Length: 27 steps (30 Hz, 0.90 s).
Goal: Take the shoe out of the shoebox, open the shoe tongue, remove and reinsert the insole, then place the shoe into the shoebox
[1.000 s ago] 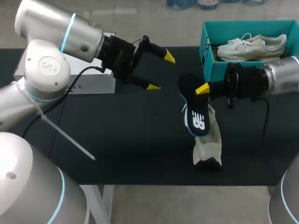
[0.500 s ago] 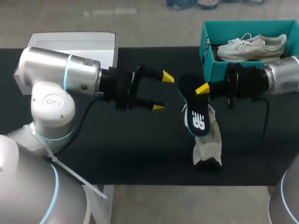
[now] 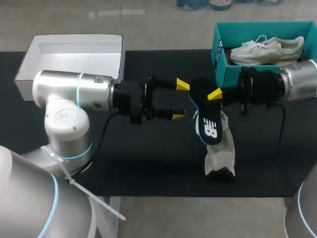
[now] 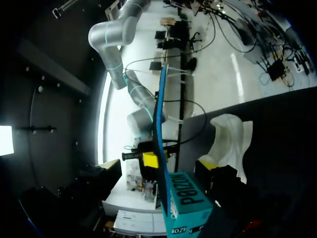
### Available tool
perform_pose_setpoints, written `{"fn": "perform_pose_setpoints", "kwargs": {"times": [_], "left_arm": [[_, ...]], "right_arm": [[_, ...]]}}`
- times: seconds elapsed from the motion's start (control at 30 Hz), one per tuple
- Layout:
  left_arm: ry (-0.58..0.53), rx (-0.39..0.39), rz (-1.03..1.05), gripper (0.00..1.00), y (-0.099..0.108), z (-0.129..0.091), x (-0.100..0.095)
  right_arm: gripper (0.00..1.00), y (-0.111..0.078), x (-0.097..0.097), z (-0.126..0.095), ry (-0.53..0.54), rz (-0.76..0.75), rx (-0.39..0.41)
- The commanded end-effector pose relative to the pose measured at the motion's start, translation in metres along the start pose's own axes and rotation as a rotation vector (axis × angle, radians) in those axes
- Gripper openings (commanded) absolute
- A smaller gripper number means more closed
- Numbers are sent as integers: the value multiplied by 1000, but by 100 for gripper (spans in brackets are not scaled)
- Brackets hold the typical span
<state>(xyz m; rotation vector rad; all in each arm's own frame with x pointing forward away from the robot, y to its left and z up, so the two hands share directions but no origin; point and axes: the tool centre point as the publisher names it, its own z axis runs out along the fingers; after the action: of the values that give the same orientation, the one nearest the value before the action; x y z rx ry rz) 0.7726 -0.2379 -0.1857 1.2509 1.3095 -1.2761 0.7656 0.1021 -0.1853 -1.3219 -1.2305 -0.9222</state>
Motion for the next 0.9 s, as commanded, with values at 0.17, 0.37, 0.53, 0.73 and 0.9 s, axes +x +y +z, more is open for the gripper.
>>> {"fn": "perform_pose_setpoints", "kwargs": {"times": [0.17,0.37,0.53,0.73,0.9], "left_arm": [[-35,13,6,100,10,29,4],[-32,31,17,100,10,40,3],[-27,30,20,40,10,42,4],[-26,28,27,33,9,44,4],[-26,21,26,33,8,43,5]], "right_arm": [[0,-1,0,1,-2,1,-3],[0,-1,0,1,-2,1,-3],[0,-1,0,1,-2,1,-3],[0,-1,0,1,-2,1,-3],[0,-1,0,1,-2,1,-3]]}}
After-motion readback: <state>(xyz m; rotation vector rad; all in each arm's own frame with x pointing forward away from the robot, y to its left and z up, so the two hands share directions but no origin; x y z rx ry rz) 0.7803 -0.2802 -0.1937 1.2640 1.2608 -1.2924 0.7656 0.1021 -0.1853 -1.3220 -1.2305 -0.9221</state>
